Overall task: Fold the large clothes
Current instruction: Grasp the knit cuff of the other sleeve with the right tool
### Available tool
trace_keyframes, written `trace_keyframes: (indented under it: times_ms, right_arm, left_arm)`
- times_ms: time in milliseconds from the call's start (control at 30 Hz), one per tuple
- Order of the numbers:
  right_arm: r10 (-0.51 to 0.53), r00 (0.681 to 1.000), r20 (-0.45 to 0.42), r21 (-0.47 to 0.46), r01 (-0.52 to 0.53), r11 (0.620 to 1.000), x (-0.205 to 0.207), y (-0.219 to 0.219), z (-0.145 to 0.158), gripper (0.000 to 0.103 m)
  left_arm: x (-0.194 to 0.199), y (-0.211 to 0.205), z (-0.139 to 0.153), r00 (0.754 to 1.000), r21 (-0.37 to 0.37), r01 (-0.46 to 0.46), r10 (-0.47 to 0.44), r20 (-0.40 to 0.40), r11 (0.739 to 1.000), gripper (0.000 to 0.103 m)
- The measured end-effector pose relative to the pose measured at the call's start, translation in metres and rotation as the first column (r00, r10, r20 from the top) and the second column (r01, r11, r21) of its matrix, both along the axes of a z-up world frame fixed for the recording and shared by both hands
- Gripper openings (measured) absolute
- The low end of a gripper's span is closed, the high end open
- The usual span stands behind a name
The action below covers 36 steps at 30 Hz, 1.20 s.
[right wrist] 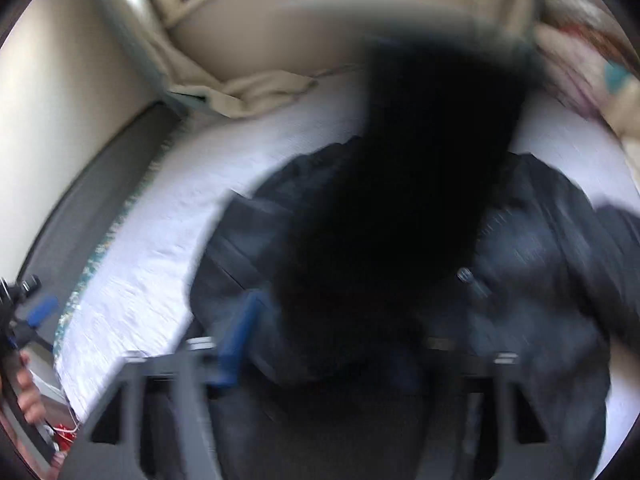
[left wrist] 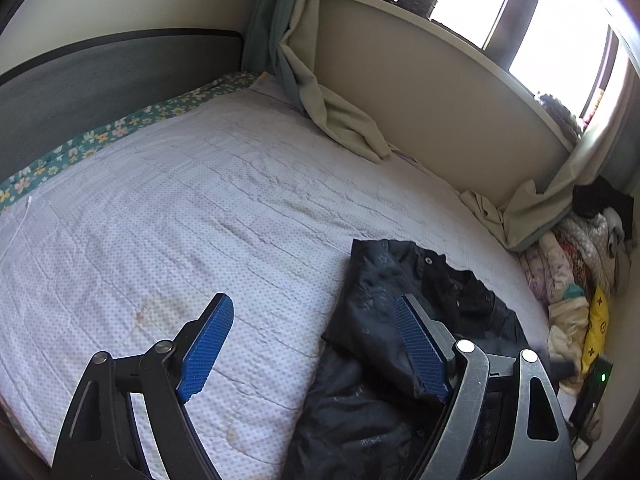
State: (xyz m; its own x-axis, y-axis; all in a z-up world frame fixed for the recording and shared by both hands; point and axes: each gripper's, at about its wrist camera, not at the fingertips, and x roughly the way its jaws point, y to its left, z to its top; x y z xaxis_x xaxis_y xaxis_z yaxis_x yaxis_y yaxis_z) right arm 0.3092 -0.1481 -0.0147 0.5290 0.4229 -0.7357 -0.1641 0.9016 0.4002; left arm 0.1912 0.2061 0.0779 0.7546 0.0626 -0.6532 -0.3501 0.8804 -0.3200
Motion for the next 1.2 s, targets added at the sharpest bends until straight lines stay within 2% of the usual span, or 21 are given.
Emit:
trace_keyframes:
  times_ms: [100, 200, 300, 367, 467, 533, 600, 667, 767, 800, 900, 933, 967, 1033, 1200]
  right_arm:
    - [-0.019, 0.992, -0.127, 0.043, 0.025, 0.999, -0.023, -0.034, -0.025, 0.076]
    - [-0.103, 0.967, -0.232, 0.040, 0.115, 0.993, -0.046, -0.076, -0.042, 0.076]
    - [-0.182, 0.945, -0.273, 0.098, 0.216, 0.971, -0.050, -0.118, -0.042, 0.076]
    - [-0.195, 0.939, -0.283, 0.129, 0.239, 0.962, -0.040, -0.139, -0.039, 0.076]
    - [-0.132, 0.931, -0.340, 0.198, 0.208, 0.958, -0.007, -0.153, -0.041, 0.076]
    - [-0.101, 0.908, -0.406, 0.233, 0.210, 0.950, 0.014, -0.159, -0.051, 0.076]
    - [-0.093, 0.900, -0.426, 0.238, 0.211, 0.948, 0.026, -0.160, -0.060, 0.076]
    - [-0.070, 0.898, -0.434, 0.284, 0.210, 0.936, 0.024, -0.159, -0.074, 0.076]
    - [-0.043, 0.853, -0.521, 0.309, 0.235, 0.922, 0.021, -0.153, -0.100, 0.077]
    - [-0.033, 0.847, -0.530, 0.306, 0.228, 0.924, 0.020, -0.150, -0.103, 0.077]
    - [0.007, 0.854, -0.520, 0.344, 0.202, 0.917, 0.025, -0.141, -0.112, 0.076]
    - [0.011, 0.857, -0.515, 0.349, 0.197, 0.916, 0.028, -0.138, -0.113, 0.065]
    - [0.015, 0.862, -0.506, 0.347, 0.188, 0.919, 0.031, -0.135, -0.113, 0.043]
    - [0.020, 0.876, -0.481, 0.324, 0.156, 0.933, 0.036, -0.129, -0.110, 0.017]
    - [-0.021, 0.932, -0.361, 0.205, 0.101, 0.974, 0.055, -0.113, -0.086, 0.008]
  left_arm:
    - [0.005, -0.010, -0.004, 1.000, 0.026, 0.016, -0.015, -0.018, 1.000, 0.086]
    - [0.010, -0.020, -0.010, 0.998, 0.043, 0.043, -0.041, -0.043, 0.998, 0.086]
    - [0.015, -0.032, -0.013, 0.993, 0.036, 0.102, -0.100, -0.064, 0.994, 0.086]
    - [0.023, -0.040, -0.010, 0.988, 0.021, 0.140, -0.138, -0.075, 0.990, 0.086]
    - [0.045, -0.057, 0.003, 0.979, 0.075, 0.191, -0.184, -0.092, 0.979, 0.086]
    - [0.064, -0.075, 0.011, 0.967, 0.153, 0.247, -0.233, -0.104, 0.957, 0.086]
    - [0.077, -0.088, 0.007, 0.960, 0.217, 0.272, -0.249, -0.126, 0.938, 0.086]
    - [0.080, -0.092, -0.004, 0.961, 0.245, 0.272, -0.248, -0.123, 0.931, 0.087]
    - [0.086, -0.095, -0.034, 0.946, 0.241, 0.297, -0.250, -0.209, 0.924, 0.087]
    - [0.089, -0.094, -0.044, 0.935, 0.215, 0.310, -0.256, -0.244, 0.926, 0.087]
    - [0.092, -0.088, -0.048, 0.938, 0.170, 0.295, -0.252, -0.238, 0.940, 0.087]
    - [0.093, -0.087, -0.049, 0.940, 0.166, 0.290, -0.248, -0.233, 0.943, 0.087]
    - [0.094, -0.088, -0.050, 0.941, 0.168, 0.288, -0.246, -0.232, 0.943, 0.087]
    - [0.097, -0.088, -0.055, 0.940, 0.181, 0.285, -0.237, -0.246, 0.941, 0.087]
    - [0.100, -0.082, -0.069, 0.932, 0.175, 0.270, -0.212, -0.293, 0.947, 0.087]
